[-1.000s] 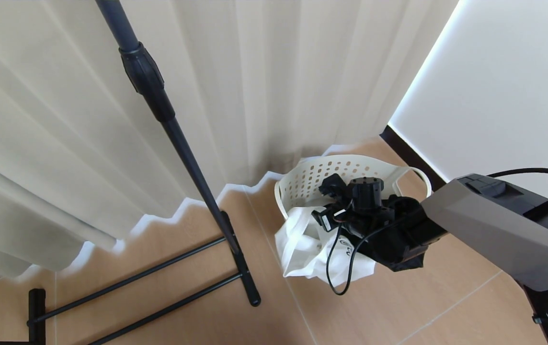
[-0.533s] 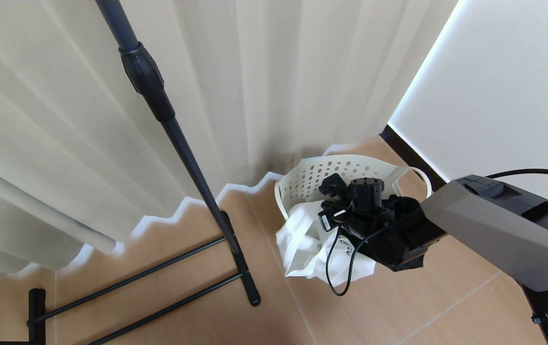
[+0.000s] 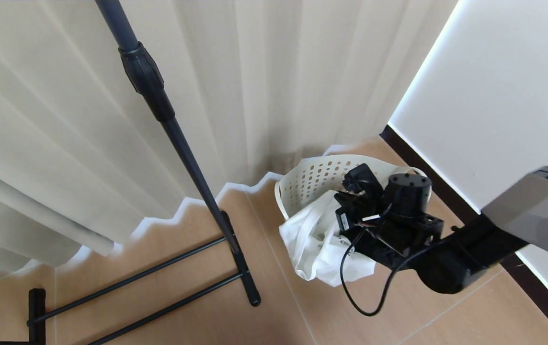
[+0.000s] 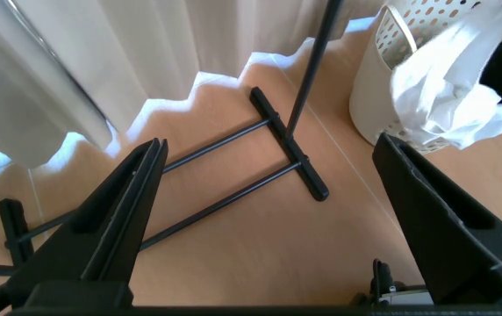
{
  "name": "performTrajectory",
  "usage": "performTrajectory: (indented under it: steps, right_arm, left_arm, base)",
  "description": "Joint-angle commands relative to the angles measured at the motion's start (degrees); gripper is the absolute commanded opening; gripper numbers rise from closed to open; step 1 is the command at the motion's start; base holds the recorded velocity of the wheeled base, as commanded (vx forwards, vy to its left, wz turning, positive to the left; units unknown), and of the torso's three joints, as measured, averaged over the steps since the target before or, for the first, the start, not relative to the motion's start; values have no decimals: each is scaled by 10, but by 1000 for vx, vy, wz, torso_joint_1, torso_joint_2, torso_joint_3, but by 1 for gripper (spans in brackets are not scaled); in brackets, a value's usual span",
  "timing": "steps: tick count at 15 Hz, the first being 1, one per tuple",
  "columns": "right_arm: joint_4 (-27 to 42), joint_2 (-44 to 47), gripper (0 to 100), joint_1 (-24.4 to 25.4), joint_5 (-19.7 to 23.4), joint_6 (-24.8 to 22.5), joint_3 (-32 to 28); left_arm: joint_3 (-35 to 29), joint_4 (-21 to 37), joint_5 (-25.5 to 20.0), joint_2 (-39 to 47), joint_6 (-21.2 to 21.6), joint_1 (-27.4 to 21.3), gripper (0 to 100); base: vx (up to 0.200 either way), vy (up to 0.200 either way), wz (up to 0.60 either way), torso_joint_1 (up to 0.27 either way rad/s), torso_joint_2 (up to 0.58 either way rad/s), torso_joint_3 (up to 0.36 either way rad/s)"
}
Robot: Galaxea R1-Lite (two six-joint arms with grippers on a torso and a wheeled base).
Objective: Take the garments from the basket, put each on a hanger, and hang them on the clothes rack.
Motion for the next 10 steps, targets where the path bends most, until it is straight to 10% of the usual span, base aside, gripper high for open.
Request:
performTrajectory:
  steps: [1, 4, 10]
  right_arm:
    - [-43, -133, 0, 38, -2, -1, 105]
    - [-39, -332, 0, 132, -16, 8, 186]
    - [-28, -333, 0, 133, -19, 10, 185]
  left_arm:
    - [0, 0, 0, 0, 0, 0, 100]
    - [0, -1, 0, 0, 0, 0, 100]
    - [0, 0, -1, 0, 2, 0, 100]
  base:
    - [0, 0, 0, 0, 0, 0]
    - [0, 0, 0, 0, 0, 0]
    - [0, 0, 0, 0, 0, 0]
